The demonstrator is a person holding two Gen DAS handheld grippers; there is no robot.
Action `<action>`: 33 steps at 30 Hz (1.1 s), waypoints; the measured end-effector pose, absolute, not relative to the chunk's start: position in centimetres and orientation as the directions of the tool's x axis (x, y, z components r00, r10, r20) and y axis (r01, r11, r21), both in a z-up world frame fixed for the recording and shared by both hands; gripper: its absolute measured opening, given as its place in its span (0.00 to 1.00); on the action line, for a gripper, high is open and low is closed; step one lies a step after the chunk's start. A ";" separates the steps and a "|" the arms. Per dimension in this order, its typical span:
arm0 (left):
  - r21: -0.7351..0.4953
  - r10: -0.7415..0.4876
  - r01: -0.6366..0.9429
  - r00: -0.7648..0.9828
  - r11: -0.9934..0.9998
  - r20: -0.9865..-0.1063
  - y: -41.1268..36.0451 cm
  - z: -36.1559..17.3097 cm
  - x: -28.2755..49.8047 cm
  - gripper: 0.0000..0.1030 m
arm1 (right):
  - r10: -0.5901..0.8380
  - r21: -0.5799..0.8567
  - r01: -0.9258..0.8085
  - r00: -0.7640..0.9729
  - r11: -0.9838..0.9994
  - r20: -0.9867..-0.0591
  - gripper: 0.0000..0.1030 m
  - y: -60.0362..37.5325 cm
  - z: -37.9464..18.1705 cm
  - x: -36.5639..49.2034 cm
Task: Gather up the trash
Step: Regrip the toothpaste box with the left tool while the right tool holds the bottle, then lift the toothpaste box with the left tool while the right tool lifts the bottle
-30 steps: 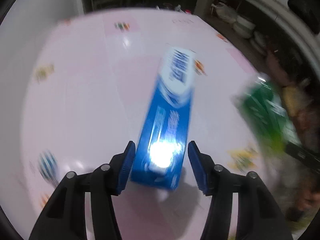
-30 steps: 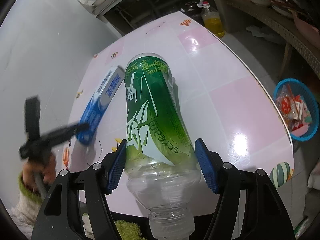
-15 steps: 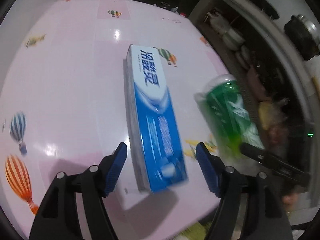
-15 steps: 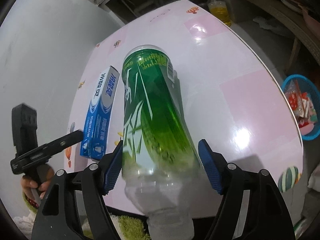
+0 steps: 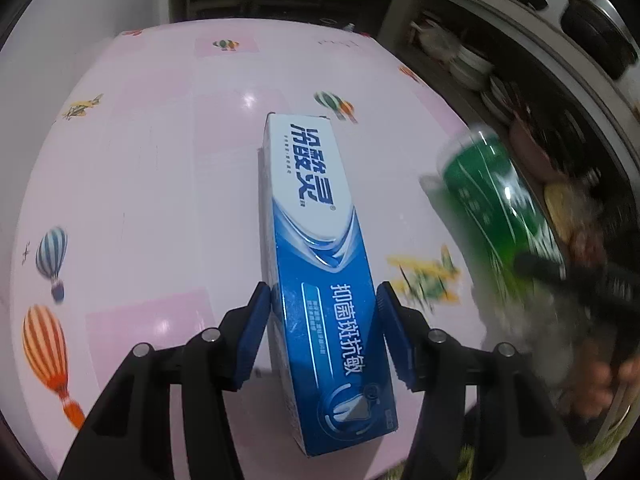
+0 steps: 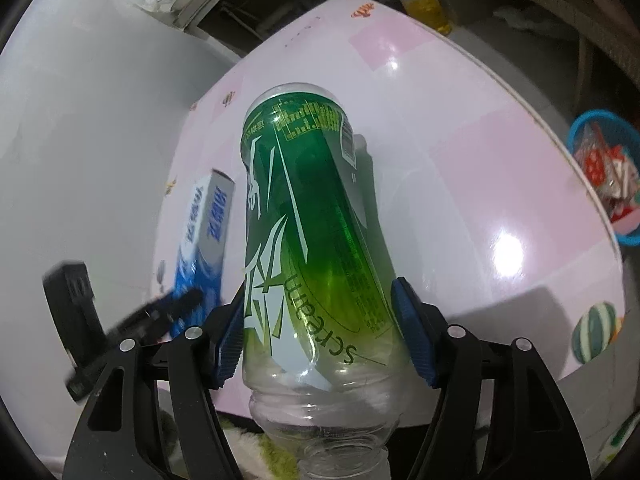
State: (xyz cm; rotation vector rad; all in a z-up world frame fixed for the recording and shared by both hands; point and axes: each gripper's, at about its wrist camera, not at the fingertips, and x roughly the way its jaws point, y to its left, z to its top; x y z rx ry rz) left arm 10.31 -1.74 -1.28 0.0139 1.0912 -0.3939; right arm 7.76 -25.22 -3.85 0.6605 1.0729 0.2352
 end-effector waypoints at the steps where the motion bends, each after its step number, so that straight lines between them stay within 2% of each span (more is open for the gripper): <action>1: -0.170 -0.299 0.328 0.398 0.929 -0.868 -2.0 -1.2 9.9 0.53 | 0.491 0.607 0.129 0.469 0.784 -0.734 0.65 -25.2 -3.9 7.8; 4: -0.110 -0.263 0.355 0.418 0.928 -0.870 -2.6 -1.2 9.3 0.53 | 0.483 0.589 0.113 0.461 0.800 -0.745 0.74 -24.7 -3.6 8.1; 7: -0.065 -0.227 0.372 0.412 0.926 -0.882 -3.5 -1.7 9.4 0.53 | 0.463 0.555 0.093 0.448 0.827 -0.765 0.74 -24.2 -3.2 8.3; 13: -0.077 -0.233 0.371 0.398 0.926 -0.888 -4.4 -2.3 10.2 0.53 | 0.438 0.505 0.054 0.423 0.862 -0.793 0.74 -22.8 -3.1 9.2; 28: -0.061 -0.216 0.353 0.421 0.934 -0.881 -4.9 -2.6 10.8 0.51 | 0.413 0.473 0.051 0.412 0.880 -0.812 0.57 -22.0 -3.4 10.3; 33: -0.056 -0.219 0.361 0.431 0.931 -0.875 -5.1 -2.6 10.6 0.50 | 0.417 0.481 0.054 0.418 0.875 -0.807 0.56 -22.6 -3.5 10.1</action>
